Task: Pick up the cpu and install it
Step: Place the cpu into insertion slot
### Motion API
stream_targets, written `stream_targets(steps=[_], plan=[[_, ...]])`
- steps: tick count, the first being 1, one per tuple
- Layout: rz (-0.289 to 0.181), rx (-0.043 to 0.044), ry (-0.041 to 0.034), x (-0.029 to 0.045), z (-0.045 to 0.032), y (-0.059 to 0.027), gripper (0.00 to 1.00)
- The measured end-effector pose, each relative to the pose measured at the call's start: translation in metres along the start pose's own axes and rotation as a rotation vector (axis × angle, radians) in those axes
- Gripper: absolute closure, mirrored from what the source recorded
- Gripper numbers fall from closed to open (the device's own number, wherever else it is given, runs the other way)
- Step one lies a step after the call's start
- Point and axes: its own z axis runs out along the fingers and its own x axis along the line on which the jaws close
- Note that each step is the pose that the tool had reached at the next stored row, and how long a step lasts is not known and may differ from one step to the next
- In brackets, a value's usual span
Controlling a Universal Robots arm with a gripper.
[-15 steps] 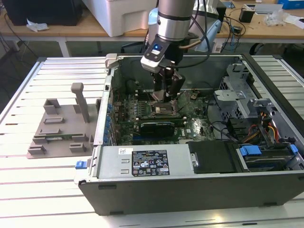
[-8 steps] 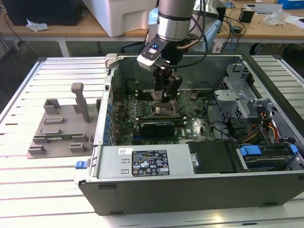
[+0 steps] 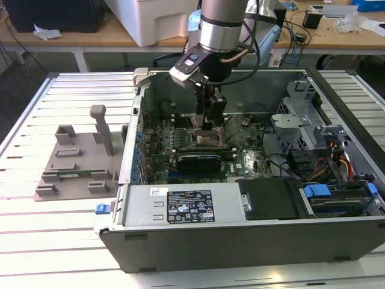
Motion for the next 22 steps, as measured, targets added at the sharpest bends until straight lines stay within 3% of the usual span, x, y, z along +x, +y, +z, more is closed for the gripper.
stream_targets(steps=[3, 7, 8, 10, 13, 16, 22], plan=[[0.056, 0.0039, 0.0015, 0.0000, 0.0001, 0.0000, 0.46], [0.061, 0.0043, 0.0004, 0.0000, 0.0001, 0.0000, 0.46], [0.061, -0.0007, -0.0005, 0.0000, 0.0002, 0.0000, 0.46], [0.063, -0.0263, -0.0050, 0.0000, 0.0004, 0.0000, 0.46], [0.068, -0.0940, -0.0159, 0.0000, 0.0007, 0.0001, 0.46], [0.069, -0.1030, -0.0171, 0.0000, 0.0007, 0.0001, 0.46], [0.109, -0.1004, -0.0149, 0.0015, 0.0061, 0.0008, 0.46]])
